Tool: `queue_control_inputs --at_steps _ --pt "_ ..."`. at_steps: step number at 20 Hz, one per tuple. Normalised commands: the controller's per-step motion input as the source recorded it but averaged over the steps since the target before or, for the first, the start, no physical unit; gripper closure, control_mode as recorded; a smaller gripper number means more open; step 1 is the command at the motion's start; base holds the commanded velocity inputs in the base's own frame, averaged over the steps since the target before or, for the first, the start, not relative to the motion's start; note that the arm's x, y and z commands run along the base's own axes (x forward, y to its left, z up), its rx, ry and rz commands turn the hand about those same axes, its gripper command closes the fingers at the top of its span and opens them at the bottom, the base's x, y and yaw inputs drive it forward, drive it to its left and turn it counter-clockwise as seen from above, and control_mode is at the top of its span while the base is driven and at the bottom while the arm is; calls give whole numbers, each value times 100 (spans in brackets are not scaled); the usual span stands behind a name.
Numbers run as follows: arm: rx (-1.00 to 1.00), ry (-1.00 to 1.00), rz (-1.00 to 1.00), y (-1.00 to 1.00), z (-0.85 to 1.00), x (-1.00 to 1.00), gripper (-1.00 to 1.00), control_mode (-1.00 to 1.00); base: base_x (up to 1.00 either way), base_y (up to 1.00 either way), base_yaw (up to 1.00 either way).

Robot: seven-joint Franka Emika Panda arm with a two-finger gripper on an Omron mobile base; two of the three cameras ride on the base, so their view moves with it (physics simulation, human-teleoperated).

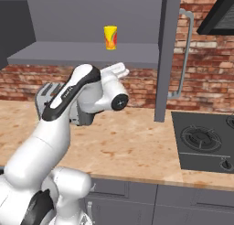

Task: Move the cup from next to the sink to the open cabinet. Then, move the bowl with the broccoli to the fridge to clear the area for faucet cleaning.

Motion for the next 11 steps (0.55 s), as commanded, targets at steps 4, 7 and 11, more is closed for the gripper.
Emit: queue_control_inputs --at_steps 4,7,11 --pt "-33 -2 1 28 -100 -100 -100 -100 0 0 0" --pt "-53 -1 9 59 -100 -100 -100 -100 0 0 0" --pt "-65 0 18 71 -97 -100 -100 -100 0 0 0"
